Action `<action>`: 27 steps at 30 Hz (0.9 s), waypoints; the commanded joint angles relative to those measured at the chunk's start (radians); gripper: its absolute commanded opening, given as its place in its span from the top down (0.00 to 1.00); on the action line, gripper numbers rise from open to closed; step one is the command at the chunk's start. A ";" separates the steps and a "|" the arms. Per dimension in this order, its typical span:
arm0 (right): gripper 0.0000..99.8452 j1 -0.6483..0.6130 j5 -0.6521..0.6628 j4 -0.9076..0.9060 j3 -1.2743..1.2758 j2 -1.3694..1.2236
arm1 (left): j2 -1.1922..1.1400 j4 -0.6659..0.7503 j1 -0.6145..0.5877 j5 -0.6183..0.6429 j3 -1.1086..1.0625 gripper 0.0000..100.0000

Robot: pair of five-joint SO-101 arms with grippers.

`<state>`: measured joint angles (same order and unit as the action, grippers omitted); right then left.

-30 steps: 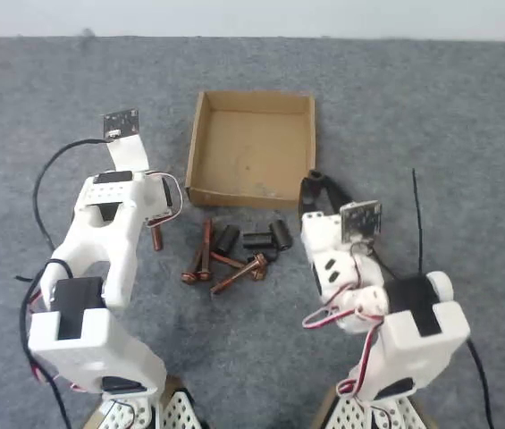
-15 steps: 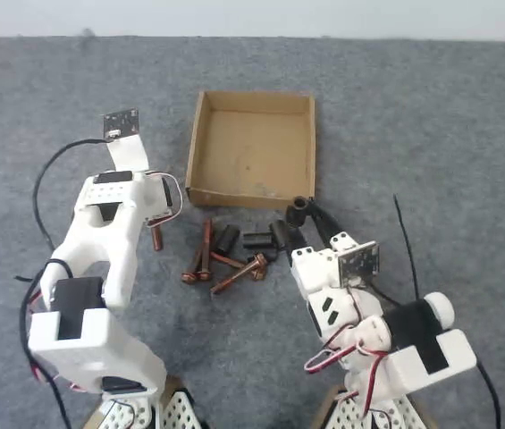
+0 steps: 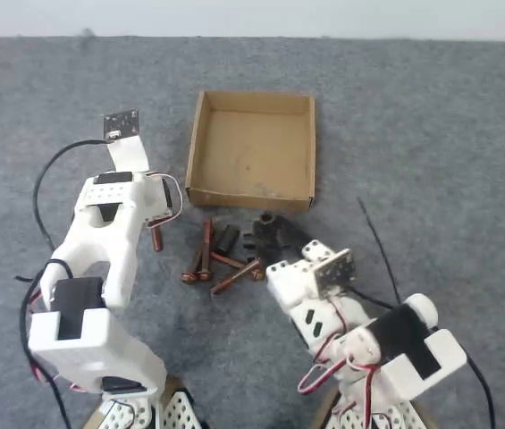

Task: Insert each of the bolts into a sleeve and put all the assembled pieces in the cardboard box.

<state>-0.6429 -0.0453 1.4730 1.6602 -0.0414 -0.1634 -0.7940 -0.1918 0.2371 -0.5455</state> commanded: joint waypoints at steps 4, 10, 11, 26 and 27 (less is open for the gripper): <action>0.99 -0.068 0.003 -0.064 -0.063 0.031 | 0.074 0.020 0.002 -0.008 0.007 0.99; 0.99 -0.044 -0.006 -0.147 -0.083 0.031 | 0.087 0.020 -0.017 0.000 0.022 0.99; 0.99 -0.044 -0.006 -0.148 -0.083 0.031 | 0.103 0.020 -0.023 0.002 0.030 0.99; 0.99 -0.044 -0.006 -0.156 -0.075 0.030 | 0.697 0.204 0.084 0.087 -0.305 0.99; 0.99 -0.044 -0.006 -0.156 -0.075 0.030 | 0.730 0.261 0.084 0.087 -0.352 0.99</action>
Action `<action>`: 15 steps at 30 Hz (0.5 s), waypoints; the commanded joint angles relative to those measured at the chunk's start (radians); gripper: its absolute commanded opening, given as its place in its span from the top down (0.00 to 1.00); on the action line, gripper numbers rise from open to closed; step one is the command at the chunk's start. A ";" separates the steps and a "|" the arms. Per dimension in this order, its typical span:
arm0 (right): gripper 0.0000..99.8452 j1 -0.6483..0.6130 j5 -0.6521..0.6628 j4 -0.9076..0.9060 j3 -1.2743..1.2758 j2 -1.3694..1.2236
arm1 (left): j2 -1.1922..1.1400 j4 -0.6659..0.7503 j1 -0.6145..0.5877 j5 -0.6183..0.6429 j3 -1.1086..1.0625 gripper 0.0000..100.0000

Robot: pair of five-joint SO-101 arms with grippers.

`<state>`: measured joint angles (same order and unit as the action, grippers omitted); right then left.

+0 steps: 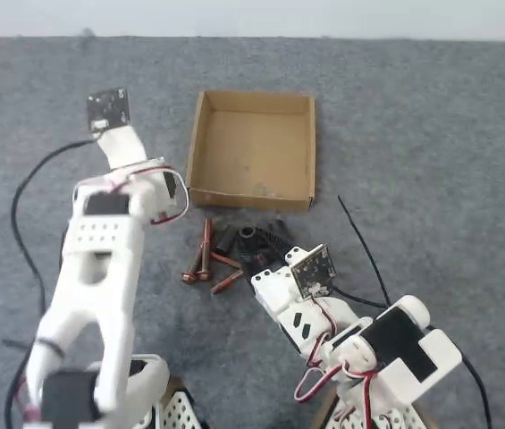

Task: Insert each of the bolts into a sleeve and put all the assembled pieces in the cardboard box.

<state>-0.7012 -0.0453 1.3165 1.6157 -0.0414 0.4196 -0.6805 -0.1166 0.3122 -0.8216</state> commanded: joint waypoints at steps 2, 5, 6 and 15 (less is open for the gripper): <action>0.99 0.015 -0.006 0.001 -0.031 0.030 | 0.209 0.255 0.011 0.012 -0.163 0.99; 0.99 0.015 -0.006 -0.001 -0.029 0.030 | 0.285 0.348 0.046 0.014 -0.263 0.99; 0.99 0.015 -0.006 -0.001 -0.029 0.030 | 0.307 0.362 0.063 0.014 -0.289 0.99; 0.99 0.015 -0.006 -0.054 -0.038 0.030 | 0.497 0.377 0.153 0.014 -0.395 0.99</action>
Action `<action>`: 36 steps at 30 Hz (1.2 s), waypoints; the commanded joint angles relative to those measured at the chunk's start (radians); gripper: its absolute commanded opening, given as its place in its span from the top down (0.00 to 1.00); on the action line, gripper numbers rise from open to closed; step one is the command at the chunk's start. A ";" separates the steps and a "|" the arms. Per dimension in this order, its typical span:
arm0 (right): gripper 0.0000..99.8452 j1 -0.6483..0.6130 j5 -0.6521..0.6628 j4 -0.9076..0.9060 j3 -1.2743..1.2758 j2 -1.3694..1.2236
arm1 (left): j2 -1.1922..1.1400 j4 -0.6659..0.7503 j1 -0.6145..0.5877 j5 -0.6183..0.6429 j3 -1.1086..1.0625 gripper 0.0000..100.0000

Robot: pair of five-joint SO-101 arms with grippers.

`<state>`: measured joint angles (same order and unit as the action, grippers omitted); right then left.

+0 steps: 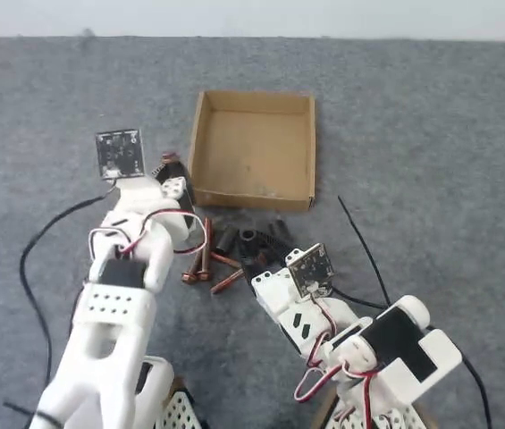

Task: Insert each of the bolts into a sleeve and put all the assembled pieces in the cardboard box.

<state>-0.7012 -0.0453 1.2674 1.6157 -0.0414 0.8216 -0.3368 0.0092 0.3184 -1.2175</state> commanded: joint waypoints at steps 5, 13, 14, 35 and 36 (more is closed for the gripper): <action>0.99 0.013 -0.008 -0.005 -0.040 0.031 | 0.226 0.032 0.123 0.008 -0.074 0.99; 0.99 -0.047 -0.002 -0.004 -0.021 0.031 | 0.419 0.031 0.180 0.008 -0.219 0.99; 0.99 -0.047 -0.002 -0.004 -0.021 0.031 | 0.442 0.031 0.181 0.008 -0.231 0.99; 0.99 -0.047 0.000 -0.013 -0.021 0.031 | 1.007 -0.160 0.305 0.012 -0.466 0.99; 0.99 -0.047 0.000 -0.013 -0.021 0.031 | 0.997 -0.157 0.305 0.012 -0.466 0.99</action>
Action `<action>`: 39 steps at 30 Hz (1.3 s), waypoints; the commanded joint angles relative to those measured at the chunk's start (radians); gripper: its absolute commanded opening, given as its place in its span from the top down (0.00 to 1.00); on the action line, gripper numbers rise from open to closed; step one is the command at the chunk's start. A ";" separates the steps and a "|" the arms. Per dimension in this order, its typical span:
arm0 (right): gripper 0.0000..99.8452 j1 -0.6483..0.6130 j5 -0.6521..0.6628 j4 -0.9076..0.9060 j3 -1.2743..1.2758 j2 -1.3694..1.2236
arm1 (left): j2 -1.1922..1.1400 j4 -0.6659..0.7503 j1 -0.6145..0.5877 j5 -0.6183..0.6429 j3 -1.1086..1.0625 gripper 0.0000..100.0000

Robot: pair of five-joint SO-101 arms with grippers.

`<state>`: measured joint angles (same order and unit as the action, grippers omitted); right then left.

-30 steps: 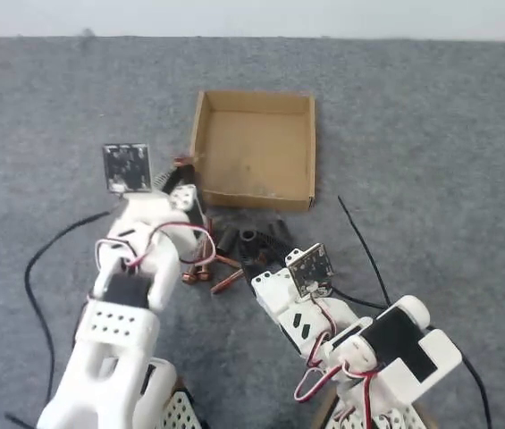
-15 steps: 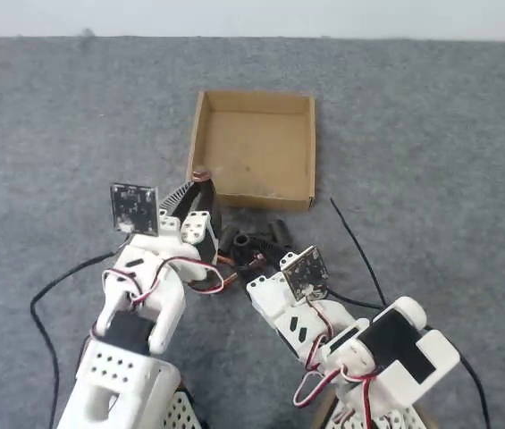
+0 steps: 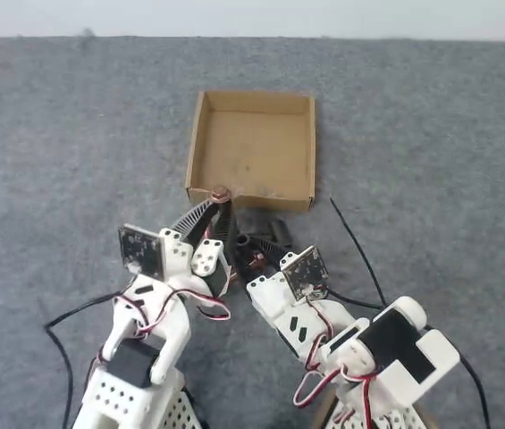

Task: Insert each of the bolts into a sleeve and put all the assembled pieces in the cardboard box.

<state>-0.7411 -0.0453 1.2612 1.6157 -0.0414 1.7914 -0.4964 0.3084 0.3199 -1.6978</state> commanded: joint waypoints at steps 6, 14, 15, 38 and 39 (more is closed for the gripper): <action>0.99 -0.010 0.000 0.001 -0.014 0.031 | 0.023 0.002 0.006 0.011 0.015 0.99; 0.99 -0.013 0.000 0.002 -0.015 0.033 | 0.023 -0.043 0.026 0.012 0.015 0.99; 0.99 -0.015 0.000 0.002 -0.015 0.035 | 0.023 -0.048 0.031 0.012 0.015 0.99; 0.99 -0.038 0.002 0.134 0.035 0.039 | 0.025 -0.091 0.034 0.012 0.013 0.99; 0.99 -0.038 0.002 0.134 0.037 0.039 | 0.025 -0.092 0.034 0.012 0.013 0.99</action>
<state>-0.7963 -0.0453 1.3640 1.6571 -0.0414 1.7929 -0.5854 0.3360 0.3214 -1.6978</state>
